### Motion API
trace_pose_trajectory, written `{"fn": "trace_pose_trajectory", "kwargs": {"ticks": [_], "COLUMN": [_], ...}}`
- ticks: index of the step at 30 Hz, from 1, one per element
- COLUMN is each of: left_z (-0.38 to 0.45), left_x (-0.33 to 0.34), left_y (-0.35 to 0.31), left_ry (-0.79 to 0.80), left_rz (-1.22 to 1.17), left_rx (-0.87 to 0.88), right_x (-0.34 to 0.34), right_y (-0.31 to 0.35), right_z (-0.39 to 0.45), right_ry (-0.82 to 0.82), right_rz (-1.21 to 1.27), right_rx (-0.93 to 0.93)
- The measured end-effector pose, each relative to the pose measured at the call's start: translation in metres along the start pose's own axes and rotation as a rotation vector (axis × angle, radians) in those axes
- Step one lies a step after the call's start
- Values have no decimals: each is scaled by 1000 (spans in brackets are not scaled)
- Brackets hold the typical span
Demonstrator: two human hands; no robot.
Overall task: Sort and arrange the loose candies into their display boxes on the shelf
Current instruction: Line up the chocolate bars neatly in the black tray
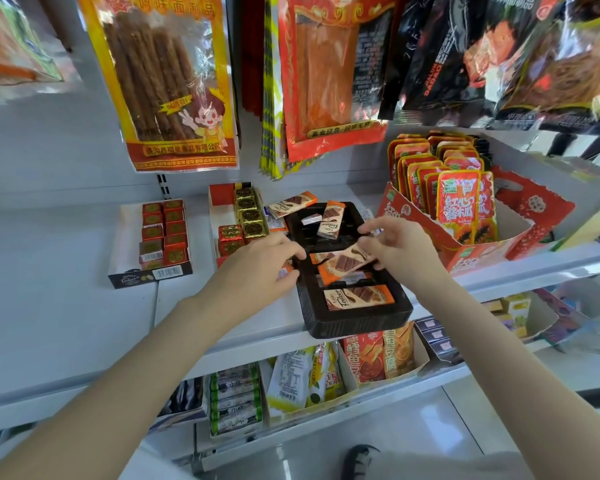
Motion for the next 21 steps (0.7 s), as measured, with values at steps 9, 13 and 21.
{"fn": "trace_pose_trajectory", "kwargs": {"ticks": [9, 13, 21], "left_z": [14, 13, -10], "left_x": [29, 32, -14], "left_y": [-10, -12, 8], "left_ry": [108, 105, -37], "left_rz": [10, 45, 107], "left_rx": [63, 73, -22], "right_x": [4, 14, 19], "right_y": [-7, -4, 7], "right_z": [-6, -9, 1], "right_ry": [-217, -213, -46], "right_rz": [-308, -499, -427], "right_rx": [-44, -117, -152]}}
Point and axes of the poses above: each hand's wrist, its own z-axis towards the middle knuckle, its own x-axis out of the palm, y = z × x, the point moved 9 cm from there along z, towards the middle knuckle, and after that the axes turned 14 degrees about x, right-handed, at the moved point
